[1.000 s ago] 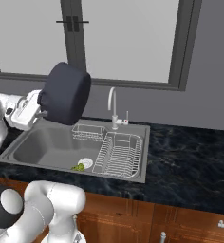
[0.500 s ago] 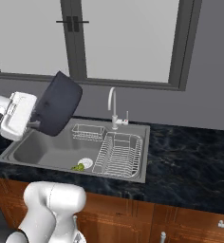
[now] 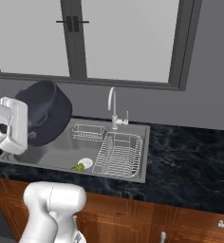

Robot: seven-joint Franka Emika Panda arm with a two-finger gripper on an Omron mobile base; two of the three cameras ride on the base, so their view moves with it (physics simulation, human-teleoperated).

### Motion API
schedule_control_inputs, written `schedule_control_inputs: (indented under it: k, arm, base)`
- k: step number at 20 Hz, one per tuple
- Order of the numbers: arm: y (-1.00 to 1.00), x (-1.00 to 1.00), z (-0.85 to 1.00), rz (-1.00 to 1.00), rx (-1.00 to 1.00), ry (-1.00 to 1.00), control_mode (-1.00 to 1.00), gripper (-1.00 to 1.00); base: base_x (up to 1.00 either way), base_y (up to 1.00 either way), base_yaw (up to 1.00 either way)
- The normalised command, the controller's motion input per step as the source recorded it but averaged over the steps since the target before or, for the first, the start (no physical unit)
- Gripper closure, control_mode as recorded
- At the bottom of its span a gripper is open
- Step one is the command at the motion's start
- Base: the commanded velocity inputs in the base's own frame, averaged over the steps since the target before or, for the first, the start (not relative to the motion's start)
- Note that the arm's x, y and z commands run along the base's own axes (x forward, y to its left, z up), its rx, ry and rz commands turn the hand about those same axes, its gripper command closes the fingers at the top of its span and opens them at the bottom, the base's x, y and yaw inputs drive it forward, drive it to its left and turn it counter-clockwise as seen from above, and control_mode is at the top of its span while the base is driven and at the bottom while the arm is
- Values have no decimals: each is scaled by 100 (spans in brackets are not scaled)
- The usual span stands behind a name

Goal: Dump the broccoli from the pot into the sink. Then turn on the water and wash the broccoli. Then turn off the water and put the broccoli back in the pot.

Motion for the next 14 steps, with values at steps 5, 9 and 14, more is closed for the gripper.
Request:
schedule_control_inputs:
  k: [5, 9, 14]
  arm:
    - [0, -25, -8, 33, 26, 5, -100, 100]
    - [5, -17, -8, 33, 25, 7, -100, 100]
    - [18, -2, -4, 34, 21, 10, -100, 100]
  base:
    - [0, 0, 0]
    - [0, 0, 0]
    - [0, 0, 0]
